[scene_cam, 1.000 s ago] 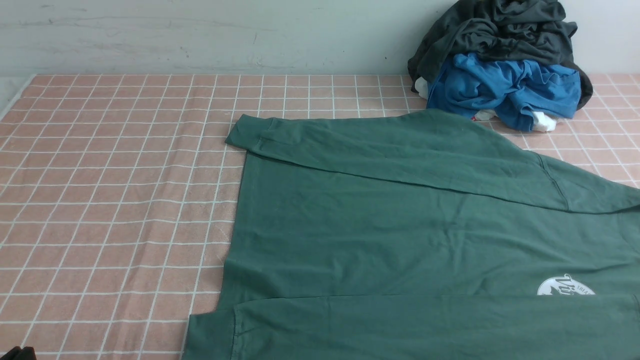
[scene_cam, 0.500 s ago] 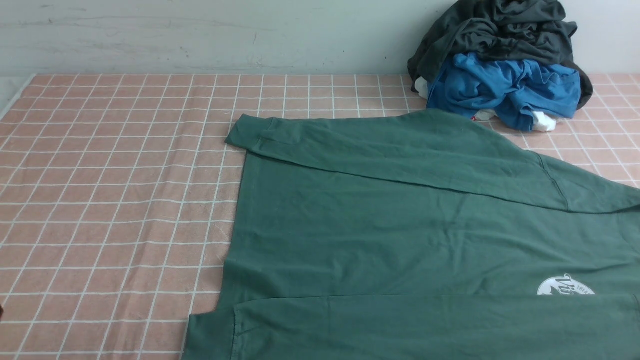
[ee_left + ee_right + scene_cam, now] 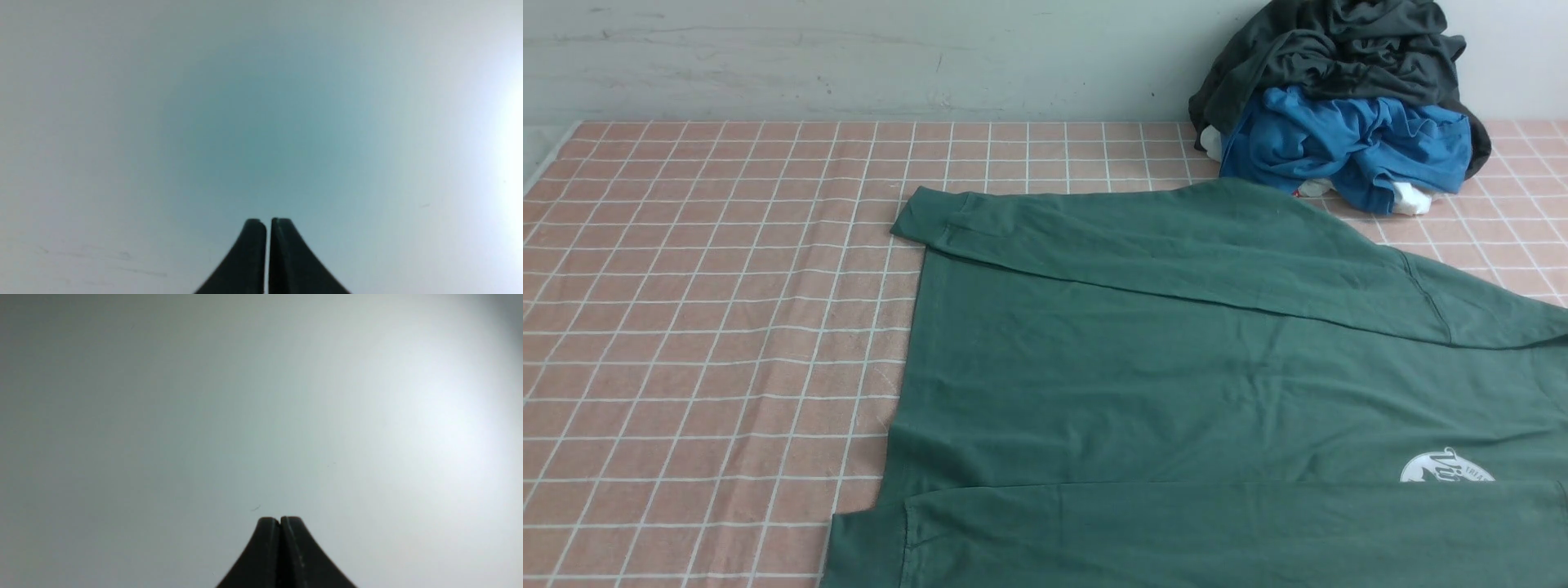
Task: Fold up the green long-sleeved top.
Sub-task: Use the left arm to clamp the cuff closest to it
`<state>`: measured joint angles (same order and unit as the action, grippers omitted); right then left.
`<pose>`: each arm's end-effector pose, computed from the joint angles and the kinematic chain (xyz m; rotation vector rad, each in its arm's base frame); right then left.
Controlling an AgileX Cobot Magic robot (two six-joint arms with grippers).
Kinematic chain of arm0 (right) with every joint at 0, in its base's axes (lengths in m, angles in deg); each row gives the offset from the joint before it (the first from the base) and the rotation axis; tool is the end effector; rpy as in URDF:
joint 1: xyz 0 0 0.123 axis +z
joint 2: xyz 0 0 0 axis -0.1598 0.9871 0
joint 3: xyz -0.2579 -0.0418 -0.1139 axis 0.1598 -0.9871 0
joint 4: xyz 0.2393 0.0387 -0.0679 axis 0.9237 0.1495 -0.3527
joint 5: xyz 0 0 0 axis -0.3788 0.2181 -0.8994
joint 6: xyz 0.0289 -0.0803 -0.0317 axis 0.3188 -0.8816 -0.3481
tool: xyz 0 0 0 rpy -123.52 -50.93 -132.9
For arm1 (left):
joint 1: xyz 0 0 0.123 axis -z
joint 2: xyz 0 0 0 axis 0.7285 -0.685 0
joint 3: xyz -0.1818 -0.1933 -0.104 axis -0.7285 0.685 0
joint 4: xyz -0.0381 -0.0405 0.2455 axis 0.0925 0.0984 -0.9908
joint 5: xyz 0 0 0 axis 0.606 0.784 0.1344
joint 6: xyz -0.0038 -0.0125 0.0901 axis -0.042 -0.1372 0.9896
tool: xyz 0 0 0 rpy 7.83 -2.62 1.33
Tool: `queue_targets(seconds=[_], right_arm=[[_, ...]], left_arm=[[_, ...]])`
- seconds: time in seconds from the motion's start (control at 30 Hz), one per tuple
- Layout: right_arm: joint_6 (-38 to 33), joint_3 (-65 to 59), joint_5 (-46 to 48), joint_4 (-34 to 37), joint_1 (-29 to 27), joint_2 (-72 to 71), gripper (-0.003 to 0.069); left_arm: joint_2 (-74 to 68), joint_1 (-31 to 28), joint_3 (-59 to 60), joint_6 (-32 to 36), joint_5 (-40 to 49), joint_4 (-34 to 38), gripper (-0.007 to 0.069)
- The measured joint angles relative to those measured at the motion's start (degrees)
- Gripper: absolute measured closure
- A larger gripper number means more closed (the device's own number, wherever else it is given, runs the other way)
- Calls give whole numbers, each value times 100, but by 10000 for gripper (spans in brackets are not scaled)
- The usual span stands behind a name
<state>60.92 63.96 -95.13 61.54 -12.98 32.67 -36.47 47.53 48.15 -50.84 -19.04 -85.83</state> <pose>0.0385 0.0047 0.2839 0.0476 1.0160 0.1363 0.0440 -0.0011 0.3189 -0.0862 1.0710 -0.1816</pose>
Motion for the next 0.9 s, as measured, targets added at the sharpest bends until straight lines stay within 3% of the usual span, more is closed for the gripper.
queue_targets(seconds=[0.03,0.1,0.23,0.37,0.43,0.47,0.57,0.6,0.7,0.8,0.9], right_arm=[[120,432,492,-504,0,213,671],[350,1106,1393,-1059,0,631,671],[805,1932,3145,-1600,0,1740,671],[734,2179,4911,-1039,109,2775,671],[397,2192,5573,-572,256,3169,671],[-215,2192,6287,121,489,3601,671],[-1090,2192,6750,857,808,4085,671],[-1712,2192,6831,1289,1045,4373,671],[-2483,2192,6542,1946,1372,4856,671],[-2769,2194,6142,2163,1515,5095,671],[-2907,2199,5834,2331,1605,5321,671]], left_arm=[[-495,0,-678,-41,810,-203,627],[-1034,0,-1285,-72,1539,-390,628],[-2661,0,-2326,-140,3110,-409,628],[-3947,0,-2517,-29,4477,248,628],[-4501,0,-2517,214,5093,570,628],[-4973,0,-2517,556,5569,829,628],[-5612,0,-2517,1262,6095,1283,628],[-6076,0,-2517,1777,6414,1683,627],[-6746,227,-2523,2859,6672,2529,615],[-7050,605,-2544,3193,6583,2791,592],[-7354,1158,-2571,2985,6134,2603,518]])
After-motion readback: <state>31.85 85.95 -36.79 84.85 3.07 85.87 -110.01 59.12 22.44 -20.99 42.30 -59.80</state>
